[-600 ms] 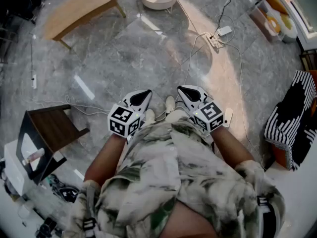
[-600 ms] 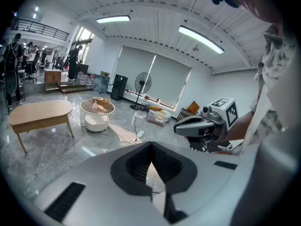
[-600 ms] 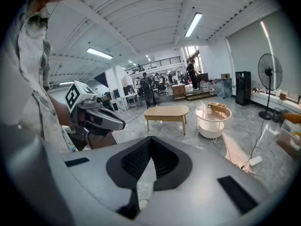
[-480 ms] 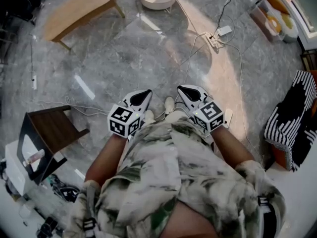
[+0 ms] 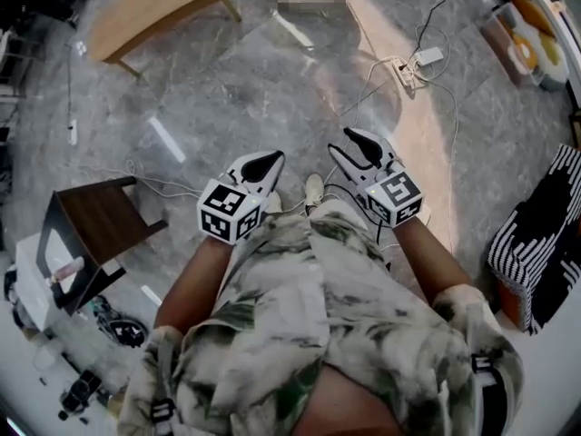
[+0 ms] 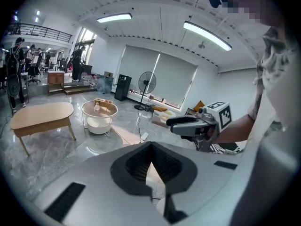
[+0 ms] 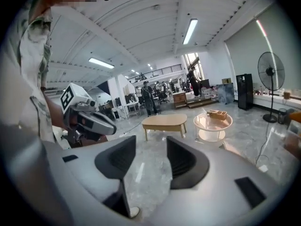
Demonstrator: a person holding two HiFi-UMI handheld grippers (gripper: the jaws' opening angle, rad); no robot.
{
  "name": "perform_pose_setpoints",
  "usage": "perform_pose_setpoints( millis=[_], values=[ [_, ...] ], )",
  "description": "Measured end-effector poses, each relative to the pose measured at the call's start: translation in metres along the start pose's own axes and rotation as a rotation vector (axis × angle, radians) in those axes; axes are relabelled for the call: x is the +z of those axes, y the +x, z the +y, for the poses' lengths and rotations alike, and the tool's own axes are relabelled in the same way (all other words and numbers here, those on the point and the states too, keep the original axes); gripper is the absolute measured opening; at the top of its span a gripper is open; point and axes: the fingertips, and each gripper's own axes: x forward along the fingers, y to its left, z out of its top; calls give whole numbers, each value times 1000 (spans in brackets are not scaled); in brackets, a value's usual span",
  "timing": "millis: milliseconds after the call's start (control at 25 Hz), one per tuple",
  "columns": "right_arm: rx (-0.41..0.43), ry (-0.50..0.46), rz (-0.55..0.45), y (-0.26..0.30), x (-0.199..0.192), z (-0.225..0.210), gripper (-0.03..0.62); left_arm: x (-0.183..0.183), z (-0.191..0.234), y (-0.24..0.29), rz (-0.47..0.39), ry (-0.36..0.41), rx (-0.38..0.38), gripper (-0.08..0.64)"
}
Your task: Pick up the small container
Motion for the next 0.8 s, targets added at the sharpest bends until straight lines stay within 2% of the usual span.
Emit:
perform_pose_setpoints(
  millis=[40, 80, 240, 360, 560, 800],
  values=[
    [-11, 0, -21, 4, 7, -10, 251, 3, 3, 4, 3, -3, 6, 23],
    [-31, -3, -37, 8, 12, -20, 265, 4, 7, 7, 6, -7, 10, 22],
    [-97, 0, -76, 23, 26, -48, 284, 7, 19, 15, 18, -13, 11, 23],
    [-117, 3, -63, 51, 28, -60, 279, 13, 46, 20, 14, -15, -3, 23],
    [-163, -9, 13, 129, 30, -81, 267, 27, 128, 34, 5, -7, -61, 23],
    [-217, 25, 44, 227, 71, -98, 252, 78, 242, 35, -14, 5, -109, 23]
  ],
)
